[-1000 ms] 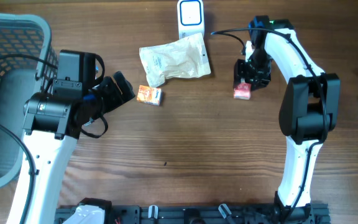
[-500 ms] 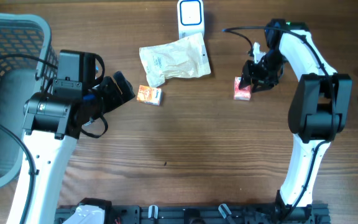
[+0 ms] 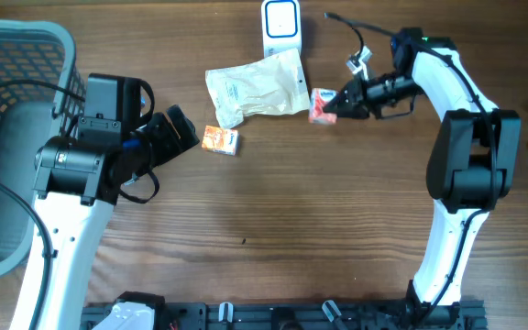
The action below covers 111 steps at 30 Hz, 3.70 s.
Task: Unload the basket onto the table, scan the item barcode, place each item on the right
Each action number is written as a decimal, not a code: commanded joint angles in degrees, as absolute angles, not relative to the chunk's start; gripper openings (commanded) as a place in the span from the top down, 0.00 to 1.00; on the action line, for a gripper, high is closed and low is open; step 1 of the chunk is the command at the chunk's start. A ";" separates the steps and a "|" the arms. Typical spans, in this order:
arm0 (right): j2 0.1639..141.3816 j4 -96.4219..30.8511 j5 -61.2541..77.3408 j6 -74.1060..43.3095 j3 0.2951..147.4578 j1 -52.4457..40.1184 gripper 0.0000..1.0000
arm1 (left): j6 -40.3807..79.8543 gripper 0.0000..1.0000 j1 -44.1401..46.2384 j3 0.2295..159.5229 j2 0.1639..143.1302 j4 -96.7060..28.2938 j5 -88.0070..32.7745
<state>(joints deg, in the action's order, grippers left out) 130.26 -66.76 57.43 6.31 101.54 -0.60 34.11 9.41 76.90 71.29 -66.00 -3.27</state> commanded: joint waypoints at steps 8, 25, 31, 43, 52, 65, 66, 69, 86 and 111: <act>130.61 -56.47 93.03 8.60 102.91 -0.78 0.96 | 33.21 0.00 9.15 77.36 71.02 -65.87 -3.14; 129.71 -36.18 12.69 -29.30 118.56 -8.43 0.95 | 33.21 0.00 9.15 77.36 71.02 -65.87 -3.14; 130.37 -30.59 -25.34 4.80 121.32 -18.72 0.95 | 33.21 0.00 9.15 77.36 71.02 -65.87 -3.14; 139.94 -12.12 -24.97 39.42 121.27 -26.39 0.95 | 33.21 0.00 9.15 77.36 71.02 -65.87 -3.14; 140.16 -15.42 -27.86 27.77 121.30 -25.93 0.95 | 33.19 0.00 9.15 77.36 71.02 -65.89 -3.14; 126.56 -49.34 -23.29 -21.12 120.40 8.27 0.95 | 33.21 0.00 9.15 77.36 71.02 -65.87 -3.14; 126.61 -50.41 -22.06 -21.02 119.17 11.20 0.95 | 33.21 0.00 9.15 77.36 71.02 -65.87 -3.14; 126.67 -50.59 -20.88 -21.02 114.10 18.26 0.96 | 33.19 0.00 9.15 77.36 71.02 -65.87 -3.14; 126.78 -44.47 -20.12 -8.16 100.55 28.93 0.00 | 33.19 0.00 9.15 77.36 71.02 -65.87 -3.14; 129.16 -25.12 4.99 -42.63 101.56 -27.97 0.19 | 33.19 0.00 9.15 77.36 71.02 -65.89 -3.14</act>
